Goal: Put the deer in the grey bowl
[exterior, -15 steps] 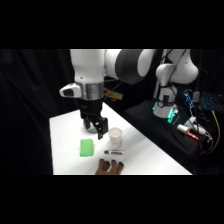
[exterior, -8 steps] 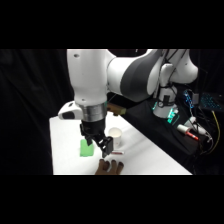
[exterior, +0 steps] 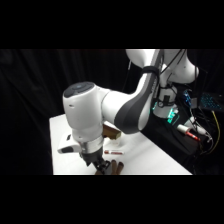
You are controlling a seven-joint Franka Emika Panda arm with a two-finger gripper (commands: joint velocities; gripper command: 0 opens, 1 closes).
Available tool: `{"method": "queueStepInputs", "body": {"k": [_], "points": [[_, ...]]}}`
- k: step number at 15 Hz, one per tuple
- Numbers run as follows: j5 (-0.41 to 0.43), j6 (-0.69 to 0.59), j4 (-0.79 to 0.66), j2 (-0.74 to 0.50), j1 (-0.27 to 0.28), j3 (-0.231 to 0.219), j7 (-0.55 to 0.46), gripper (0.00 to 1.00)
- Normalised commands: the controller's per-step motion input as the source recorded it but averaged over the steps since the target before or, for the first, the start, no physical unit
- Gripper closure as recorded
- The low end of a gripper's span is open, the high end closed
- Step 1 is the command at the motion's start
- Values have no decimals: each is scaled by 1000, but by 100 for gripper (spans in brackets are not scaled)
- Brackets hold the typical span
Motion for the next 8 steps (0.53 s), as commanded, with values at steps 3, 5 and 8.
{"method": "queueStepInputs", "body": {"k": [3,5,8], "points": [[-118,137,386,348,-33,33,-215,0],[-128,139,324,291,-52,21,-222,0],[-94,130,272,245,-86,43,-244,0]]}}
